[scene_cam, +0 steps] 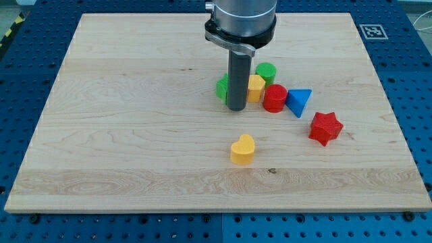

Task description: Move the blue triangle to the blue cube

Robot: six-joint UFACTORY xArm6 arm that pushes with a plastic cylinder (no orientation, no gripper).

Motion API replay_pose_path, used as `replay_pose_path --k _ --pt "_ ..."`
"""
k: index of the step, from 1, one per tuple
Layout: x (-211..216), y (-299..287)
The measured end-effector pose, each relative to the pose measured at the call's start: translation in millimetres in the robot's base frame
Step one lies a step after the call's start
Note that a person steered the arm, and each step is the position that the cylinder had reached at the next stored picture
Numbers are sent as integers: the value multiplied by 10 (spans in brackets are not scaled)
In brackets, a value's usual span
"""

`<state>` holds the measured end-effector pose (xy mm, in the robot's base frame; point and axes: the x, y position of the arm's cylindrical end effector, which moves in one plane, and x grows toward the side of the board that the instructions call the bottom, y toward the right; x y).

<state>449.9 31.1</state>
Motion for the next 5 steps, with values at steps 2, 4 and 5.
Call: replay_pose_path --k 2,4,5 --pt "7 55" --pt "239 704" --pt "243 914"
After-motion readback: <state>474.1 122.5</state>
